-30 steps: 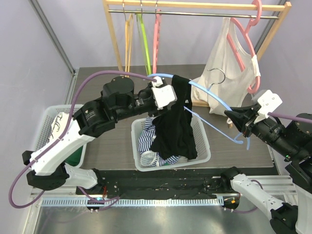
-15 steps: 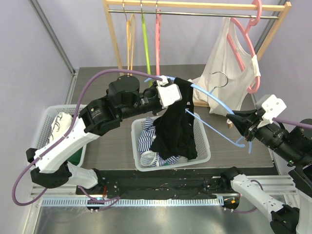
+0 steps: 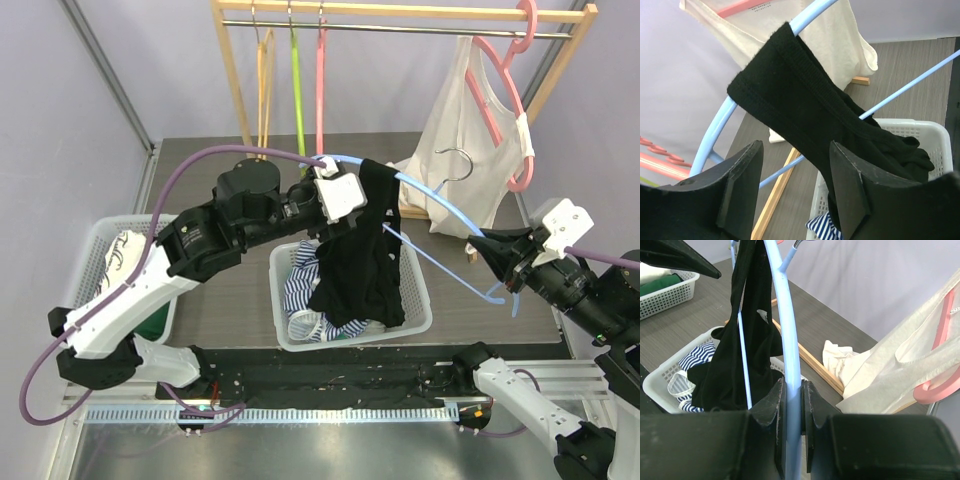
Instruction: Remove the tank top from the hanger
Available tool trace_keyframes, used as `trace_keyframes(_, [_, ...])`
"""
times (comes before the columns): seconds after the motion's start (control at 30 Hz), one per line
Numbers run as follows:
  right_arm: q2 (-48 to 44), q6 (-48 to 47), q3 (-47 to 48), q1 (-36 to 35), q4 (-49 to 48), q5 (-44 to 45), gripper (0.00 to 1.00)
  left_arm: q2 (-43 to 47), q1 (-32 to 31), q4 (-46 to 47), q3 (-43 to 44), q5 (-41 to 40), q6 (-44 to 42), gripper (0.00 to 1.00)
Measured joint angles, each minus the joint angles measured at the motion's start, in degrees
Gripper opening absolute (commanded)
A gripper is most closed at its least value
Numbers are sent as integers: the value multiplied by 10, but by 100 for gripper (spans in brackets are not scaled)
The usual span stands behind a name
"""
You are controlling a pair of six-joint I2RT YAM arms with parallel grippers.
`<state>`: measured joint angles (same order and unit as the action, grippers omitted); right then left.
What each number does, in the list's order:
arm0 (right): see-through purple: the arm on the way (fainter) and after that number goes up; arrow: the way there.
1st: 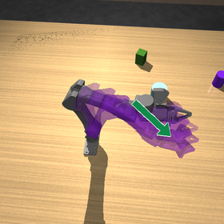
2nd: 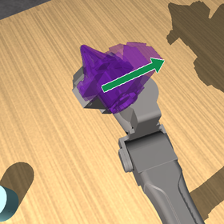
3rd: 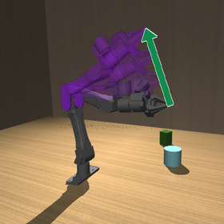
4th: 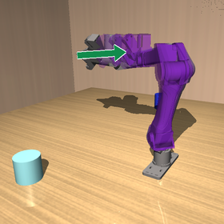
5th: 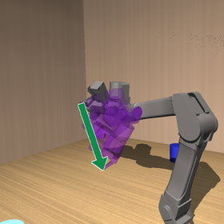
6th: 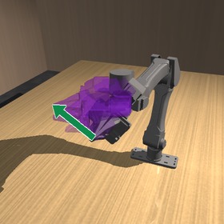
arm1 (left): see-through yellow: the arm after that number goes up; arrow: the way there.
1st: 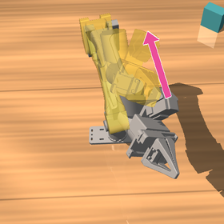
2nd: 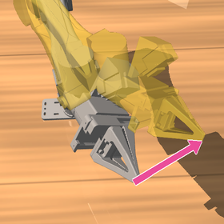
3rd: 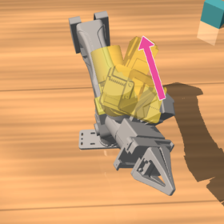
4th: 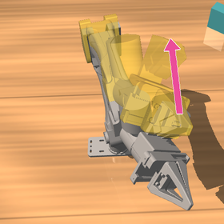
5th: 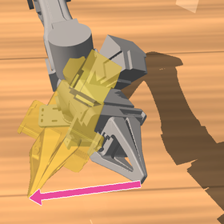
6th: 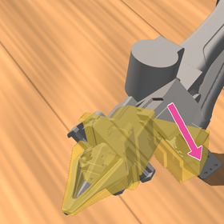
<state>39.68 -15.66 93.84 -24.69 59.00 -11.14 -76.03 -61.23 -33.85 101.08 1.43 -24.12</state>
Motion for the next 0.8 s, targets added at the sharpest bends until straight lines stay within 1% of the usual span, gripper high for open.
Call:
trace_keyframes(0.17, [0,0,0,1,0,0,1,6,0,8,-17,-4,5,62])
trace_keyframes(0.33, [0,2,0,1,0,-1,1,3,0,12,-24,-4,15,58])
trace_keyframes(0.43, [0,3,0,1,0,-3,1,-5,0,18,-20,-4,19,50])
trace_keyframes(0.47, [0,4,0,1,0,-4,1,-9,0,19,-18,-4,21,43])
trace_keyframes(0.6, [0,6,0,1,0,-5,1,-22,0,21,-9,-4,27,30])
trace_keyframes(0.63, [0,6,0,1,0,-6,1,-24,0,22,-8,-3,28,26])
trace_keyframes(0.67, [0,6,0,1,0,-6,1,-25,0,23,-7,-3,29,17])
trace_keyframes(0.73, [0,6,0,1,0,-6,1,-28,0,23,-5,-3,30,7])
trace_keyframes(0.77, [0,6,0,1,0,-5,1,-29,0,23,-3,-3,30,0])
trace_keyframes(0.8, [0,6,0,1,0,-5,1,-30,0,23,0,-3,31,0])
